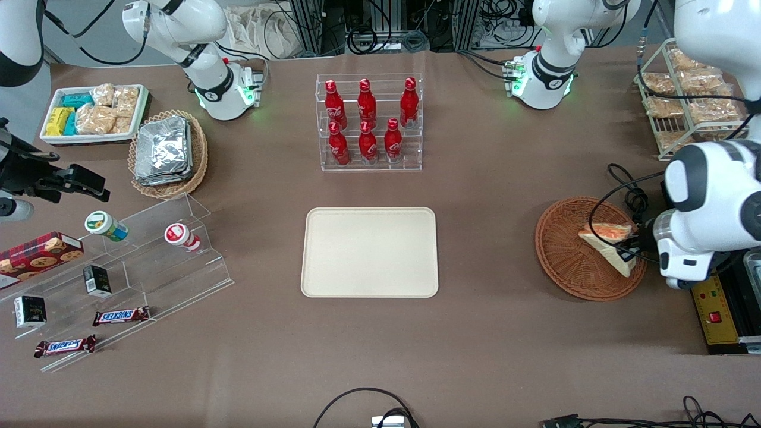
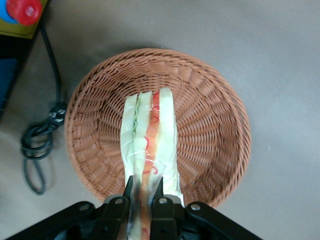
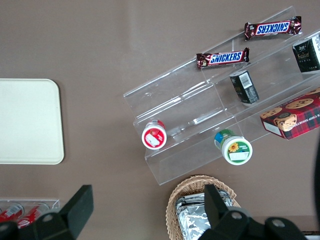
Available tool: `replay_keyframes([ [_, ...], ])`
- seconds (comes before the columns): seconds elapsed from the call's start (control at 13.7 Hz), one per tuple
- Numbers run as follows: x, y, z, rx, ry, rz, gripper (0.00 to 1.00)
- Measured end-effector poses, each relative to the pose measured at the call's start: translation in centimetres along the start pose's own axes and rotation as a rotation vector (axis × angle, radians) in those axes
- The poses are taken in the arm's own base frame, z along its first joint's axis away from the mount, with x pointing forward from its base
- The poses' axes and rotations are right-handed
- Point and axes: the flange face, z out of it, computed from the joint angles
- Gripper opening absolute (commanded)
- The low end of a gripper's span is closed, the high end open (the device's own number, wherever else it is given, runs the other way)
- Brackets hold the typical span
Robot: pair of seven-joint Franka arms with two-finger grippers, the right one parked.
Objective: Place sandwich from basket to tray
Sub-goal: 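Close the left gripper on the sandwich and lift it from the basket, then carry the sandwich with the left gripper over to the cream tray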
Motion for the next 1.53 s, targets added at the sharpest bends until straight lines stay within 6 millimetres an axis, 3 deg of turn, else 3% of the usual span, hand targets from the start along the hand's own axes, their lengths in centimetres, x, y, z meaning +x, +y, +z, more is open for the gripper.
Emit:
replay_keyframes([
  [0.15,-2.3,2.4,-4.8,0.004,-0.022,0.111,0.0],
  [0.36,-8.2,9.4,-10.9,-0.042,0.025,0.281,0.0],
  [0.51,-12.3,13.5,-12.9,-0.074,0.049,0.381,0.0],
  [0.58,-14.2,15.3,-12.9,-0.079,0.047,0.427,0.0],
  [0.73,-17.3,19.0,-10.9,-0.061,0.016,0.507,0.0],
  [1.09,-22.6,29.7,0.3,-0.051,-0.052,0.618,0.0],
  [1.31,-23.6,34.7,5.3,-0.051,-0.062,0.616,0.0],
  [1.53,-23.3,37.7,8.7,-0.065,-0.013,0.567,0.0],
])
